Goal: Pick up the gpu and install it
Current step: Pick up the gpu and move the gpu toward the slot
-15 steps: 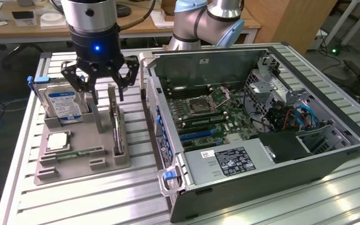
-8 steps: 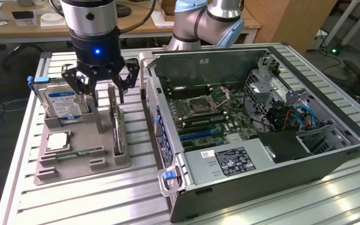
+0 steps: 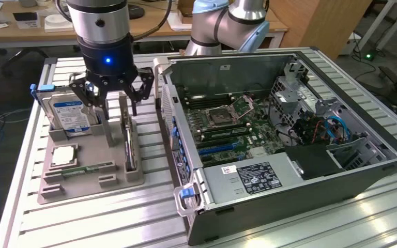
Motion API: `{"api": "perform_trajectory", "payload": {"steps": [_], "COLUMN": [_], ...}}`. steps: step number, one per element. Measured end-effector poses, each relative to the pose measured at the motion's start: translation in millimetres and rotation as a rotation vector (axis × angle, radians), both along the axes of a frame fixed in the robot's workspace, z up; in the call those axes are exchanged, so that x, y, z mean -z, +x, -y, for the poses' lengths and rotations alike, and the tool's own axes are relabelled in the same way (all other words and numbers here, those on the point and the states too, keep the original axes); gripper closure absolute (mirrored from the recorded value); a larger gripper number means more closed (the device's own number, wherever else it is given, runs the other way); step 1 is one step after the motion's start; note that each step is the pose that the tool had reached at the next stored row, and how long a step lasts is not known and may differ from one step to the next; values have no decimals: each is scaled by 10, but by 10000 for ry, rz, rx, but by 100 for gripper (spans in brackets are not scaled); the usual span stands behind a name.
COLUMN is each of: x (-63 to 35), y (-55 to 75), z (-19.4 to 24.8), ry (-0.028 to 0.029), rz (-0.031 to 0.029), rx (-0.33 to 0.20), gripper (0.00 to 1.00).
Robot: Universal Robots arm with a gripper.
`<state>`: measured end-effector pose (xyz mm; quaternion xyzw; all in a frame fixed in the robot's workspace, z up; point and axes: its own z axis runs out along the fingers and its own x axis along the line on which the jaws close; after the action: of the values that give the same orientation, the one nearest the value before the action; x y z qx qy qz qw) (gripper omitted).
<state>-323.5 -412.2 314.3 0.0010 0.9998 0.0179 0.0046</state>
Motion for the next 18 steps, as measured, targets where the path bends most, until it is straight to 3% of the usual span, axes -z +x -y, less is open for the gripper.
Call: {"api": "perform_trajectory", "payload": {"steps": [6, 14, 18], "x": [97, 151, 178], "y": [4, 12, 19], "z": [-7, -24, -33], "ry": [-8, -91, -177], "rz": [0, 0, 0], "rx": [65, 205, 313], "gripper": [41, 41, 41]}}
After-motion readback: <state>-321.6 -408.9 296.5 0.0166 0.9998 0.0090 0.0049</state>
